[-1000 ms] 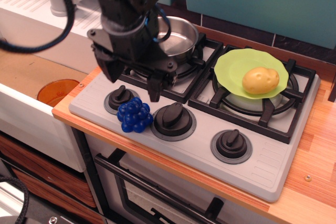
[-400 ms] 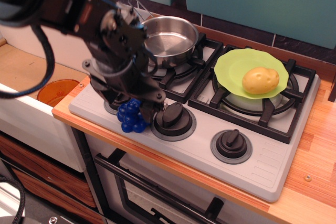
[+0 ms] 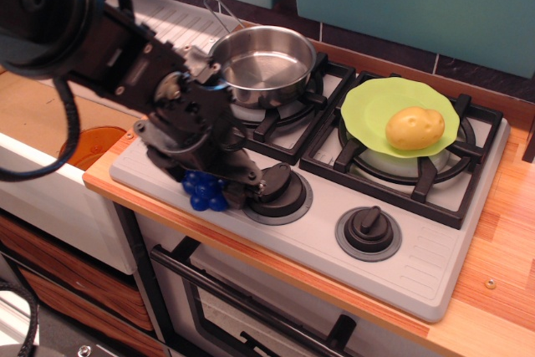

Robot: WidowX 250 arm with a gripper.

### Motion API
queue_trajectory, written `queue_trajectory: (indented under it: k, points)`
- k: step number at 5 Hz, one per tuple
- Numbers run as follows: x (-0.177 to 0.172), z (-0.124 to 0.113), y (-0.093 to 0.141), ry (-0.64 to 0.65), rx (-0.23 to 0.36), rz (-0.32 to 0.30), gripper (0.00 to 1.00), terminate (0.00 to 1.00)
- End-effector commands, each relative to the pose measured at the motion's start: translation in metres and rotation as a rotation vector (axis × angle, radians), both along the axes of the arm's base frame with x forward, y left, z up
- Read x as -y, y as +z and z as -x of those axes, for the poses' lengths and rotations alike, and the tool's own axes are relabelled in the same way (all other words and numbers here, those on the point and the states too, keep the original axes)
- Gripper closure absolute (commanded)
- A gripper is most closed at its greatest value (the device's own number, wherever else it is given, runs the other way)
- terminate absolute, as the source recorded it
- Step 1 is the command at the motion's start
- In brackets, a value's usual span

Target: Put potato on plate and blueberry in pot or pan on stove

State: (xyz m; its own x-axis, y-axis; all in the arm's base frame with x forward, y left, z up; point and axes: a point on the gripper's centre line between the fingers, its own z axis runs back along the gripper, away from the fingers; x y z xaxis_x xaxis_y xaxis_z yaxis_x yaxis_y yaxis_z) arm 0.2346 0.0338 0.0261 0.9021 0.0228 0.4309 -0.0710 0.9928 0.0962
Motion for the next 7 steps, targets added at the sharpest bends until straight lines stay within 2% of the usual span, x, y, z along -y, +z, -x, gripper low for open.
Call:
queue_trajectory:
  k: [1, 3, 4, 5, 6, 7]
  points:
    - [0.012, -0.019, 0.015, 0.021, -0.007, 0.001, 1.0, 0.0]
    - [0.013, -0.043, 0.076, 0.027, -0.105, -0.034, 1.0, 0.0]
    - [0.008, -0.069, 0.104, 0.018, -0.151, -0.044, 1.0, 0.0]
    - [-0.007, -0.108, 0.117, -0.018, -0.164, -0.045, 1.0, 0.0]
    - [-0.022, -0.136, 0.115, -0.062, -0.167, -0.03, 1.0, 0.0]
    - [-0.031, -0.159, 0.096, -0.091, -0.154, -0.008, 1.0, 0.0]
